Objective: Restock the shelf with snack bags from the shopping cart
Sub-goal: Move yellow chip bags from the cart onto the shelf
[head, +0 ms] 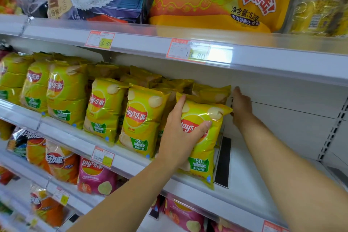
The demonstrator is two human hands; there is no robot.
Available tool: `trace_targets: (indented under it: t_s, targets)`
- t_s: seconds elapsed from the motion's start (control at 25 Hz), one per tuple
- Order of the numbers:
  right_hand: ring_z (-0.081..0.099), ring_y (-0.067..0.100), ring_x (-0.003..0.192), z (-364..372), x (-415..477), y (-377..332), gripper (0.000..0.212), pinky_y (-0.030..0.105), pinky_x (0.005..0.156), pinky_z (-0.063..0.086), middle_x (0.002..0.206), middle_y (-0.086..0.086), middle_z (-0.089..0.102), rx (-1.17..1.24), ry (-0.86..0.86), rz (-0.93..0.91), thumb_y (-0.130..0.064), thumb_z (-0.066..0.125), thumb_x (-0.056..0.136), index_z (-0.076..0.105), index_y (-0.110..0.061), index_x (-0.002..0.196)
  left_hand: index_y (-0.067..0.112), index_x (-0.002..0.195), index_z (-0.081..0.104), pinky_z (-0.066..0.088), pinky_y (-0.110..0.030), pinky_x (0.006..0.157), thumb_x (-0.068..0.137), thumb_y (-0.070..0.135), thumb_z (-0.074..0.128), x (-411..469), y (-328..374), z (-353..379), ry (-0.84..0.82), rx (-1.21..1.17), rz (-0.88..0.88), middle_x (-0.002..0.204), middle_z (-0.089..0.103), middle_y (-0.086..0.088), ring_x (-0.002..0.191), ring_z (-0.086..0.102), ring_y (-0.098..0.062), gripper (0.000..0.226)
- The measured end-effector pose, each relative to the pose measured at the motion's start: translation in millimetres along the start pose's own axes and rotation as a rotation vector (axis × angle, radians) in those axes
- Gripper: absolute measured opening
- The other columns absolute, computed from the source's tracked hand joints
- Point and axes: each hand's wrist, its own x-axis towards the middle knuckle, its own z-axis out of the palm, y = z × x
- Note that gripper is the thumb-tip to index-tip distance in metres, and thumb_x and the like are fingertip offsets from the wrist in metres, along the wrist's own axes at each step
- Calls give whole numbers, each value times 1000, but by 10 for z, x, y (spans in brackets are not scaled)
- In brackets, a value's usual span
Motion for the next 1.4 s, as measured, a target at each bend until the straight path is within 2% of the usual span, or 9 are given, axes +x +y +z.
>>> trace_targets:
  t_s: [0.12,0.24,0.36,0.56,0.64,0.76,0.88,1.04,1.4]
  targets:
    - [66,32,100,78,459,90,52,51,97,46,110,7,70,-49,-153,206,-56,62,75,66,-18,110,56,144,18,48,-15,90,73,63,69,-10,12,-26,-19,-38,-25,137,38,26,121,49,-1,88]
    - [64,37,102,155,285,-7,28,55,94,48,106,16,66,-270,-117,225,-31,56,90,63,-5,94,55,145,16,49,-9,83,69,63,67,-28,30,-36,-22,-72,-39,141,38,26,120,50,-1,92]
    - [62,29,87,86,249,-7,28,43,88,48,117,7,61,-282,-79,167,-18,50,95,60,-1,115,53,147,16,50,-15,91,73,59,70,-36,1,-19,-10,-73,-33,145,37,23,123,49,-2,92]
    - [58,23,94,-178,46,-129,35,27,75,40,108,9,65,-370,123,-396,-36,56,92,63,-5,107,49,148,19,48,-13,91,76,53,72,-34,-1,-8,2,-52,-23,140,39,24,123,50,-2,90]
    - [59,20,85,-186,-186,-196,26,30,69,39,93,6,68,-707,-172,-625,-31,62,91,70,-7,93,47,149,20,48,-24,100,78,54,73,-42,-11,0,29,-19,-2,142,38,23,127,46,-3,89]
    - [64,28,100,-120,-294,-176,16,38,83,48,102,15,71,-1059,-497,-631,-14,64,87,73,-2,95,48,149,17,41,-37,110,77,63,66,-111,45,34,109,145,43,157,19,14,141,28,-8,89]
    - [61,29,106,-84,-359,-201,23,35,93,48,115,23,65,-937,-476,-515,-2,65,86,68,3,108,53,147,14,39,-40,111,71,73,62,-231,81,87,98,395,196,162,-6,11,150,9,-17,92]
    - [62,23,95,-54,-410,-164,26,26,72,39,100,11,71,-771,-255,-621,-27,72,84,73,-6,99,51,147,18,48,-36,102,77,60,68,-217,3,82,109,487,140,163,-8,9,149,14,-19,87]
    - [66,24,75,-198,-631,-211,27,39,71,58,105,5,65,-518,-475,-242,-38,52,98,55,-23,119,52,149,11,39,-44,111,78,68,61,-150,-45,68,5,416,78,162,-8,11,149,13,-22,88]
